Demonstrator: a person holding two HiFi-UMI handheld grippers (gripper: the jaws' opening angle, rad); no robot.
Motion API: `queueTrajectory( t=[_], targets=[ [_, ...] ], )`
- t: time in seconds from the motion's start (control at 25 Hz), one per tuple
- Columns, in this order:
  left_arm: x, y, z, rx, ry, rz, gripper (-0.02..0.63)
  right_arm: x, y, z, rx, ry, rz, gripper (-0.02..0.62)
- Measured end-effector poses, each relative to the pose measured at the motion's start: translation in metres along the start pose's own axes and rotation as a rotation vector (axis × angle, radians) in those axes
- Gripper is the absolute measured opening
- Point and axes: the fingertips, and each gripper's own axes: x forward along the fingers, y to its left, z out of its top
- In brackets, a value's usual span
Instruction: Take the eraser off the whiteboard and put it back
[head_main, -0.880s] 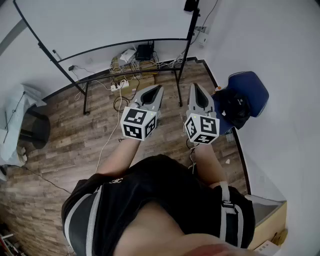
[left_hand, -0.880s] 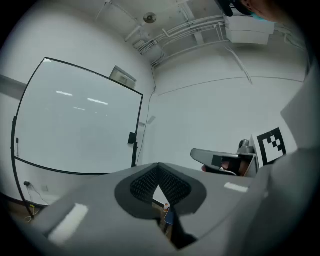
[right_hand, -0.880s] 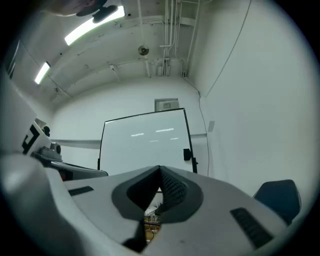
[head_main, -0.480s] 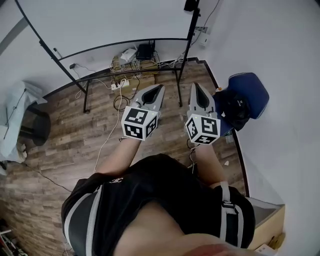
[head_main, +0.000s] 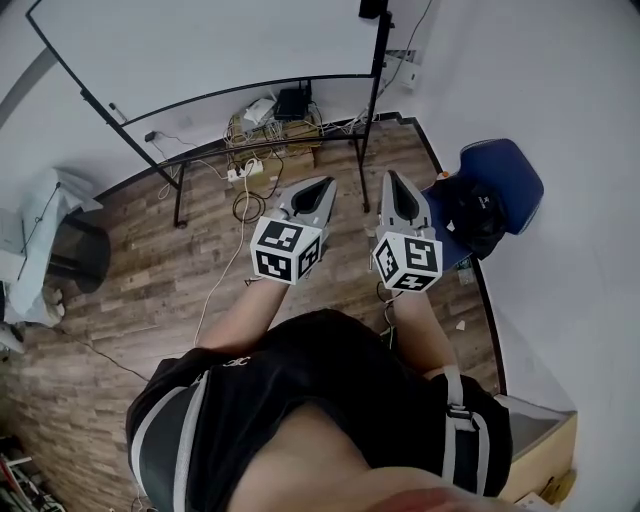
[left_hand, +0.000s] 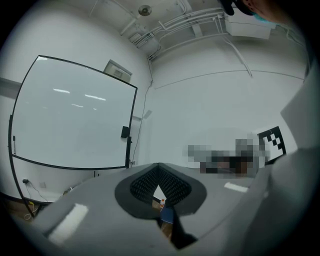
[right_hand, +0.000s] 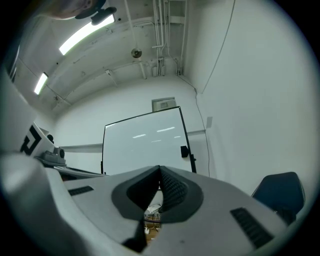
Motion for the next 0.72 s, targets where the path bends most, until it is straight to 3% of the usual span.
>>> queueTrajectory(
  t=[0.32,0.72],
  targets=[
    [0.012,-0.026,-0.008,0.002,-0.009,0.002,0.009,-0.015,-0.043,0.005,-0.010,-0.022,-0.027,0.005],
    [0.026,-0.007,-0.017,-0.001,-0.023,0.045,0.009,0.005,-0.059,-0.009,-0.012,-0.022,-0.011,0.005]
  ],
)
